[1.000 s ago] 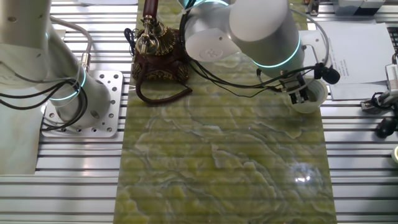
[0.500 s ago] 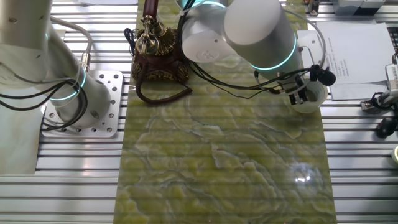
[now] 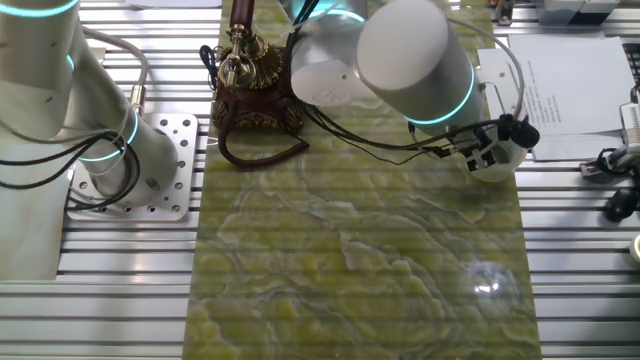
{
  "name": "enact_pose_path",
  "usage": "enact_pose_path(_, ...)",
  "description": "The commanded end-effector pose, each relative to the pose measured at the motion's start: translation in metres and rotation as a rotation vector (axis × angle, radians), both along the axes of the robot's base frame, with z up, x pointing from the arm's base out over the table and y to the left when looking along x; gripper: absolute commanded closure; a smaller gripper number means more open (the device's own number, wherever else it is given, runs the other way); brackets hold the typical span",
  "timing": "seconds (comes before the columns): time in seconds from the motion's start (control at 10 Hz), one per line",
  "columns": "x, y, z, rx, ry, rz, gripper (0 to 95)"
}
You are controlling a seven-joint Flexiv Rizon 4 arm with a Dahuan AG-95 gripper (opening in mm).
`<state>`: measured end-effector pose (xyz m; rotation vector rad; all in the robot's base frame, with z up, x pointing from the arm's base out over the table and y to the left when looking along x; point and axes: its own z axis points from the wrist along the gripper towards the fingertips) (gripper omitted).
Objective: Dial a number on an old rotary phone
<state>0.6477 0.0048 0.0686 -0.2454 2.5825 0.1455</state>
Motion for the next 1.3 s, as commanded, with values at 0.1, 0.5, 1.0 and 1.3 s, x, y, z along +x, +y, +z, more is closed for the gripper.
enact_pose_path(0.1,0.0000,-0.0009,-0.0002,-0.006,0.003,-0.004,76.0)
enact_pose_path(0.5,-0.0002,-0.0013,-0.0015,-0.003,0.005,-0.009,76.0)
enact_pose_path(1.0,-0.0002,-0.0025,-0.0018,-0.004,0.005,-0.007,95.0)
enact_pose_path(1.3,0.0002,-0.0023,-0.0007,0.003,0.005,-0.011,95.0)
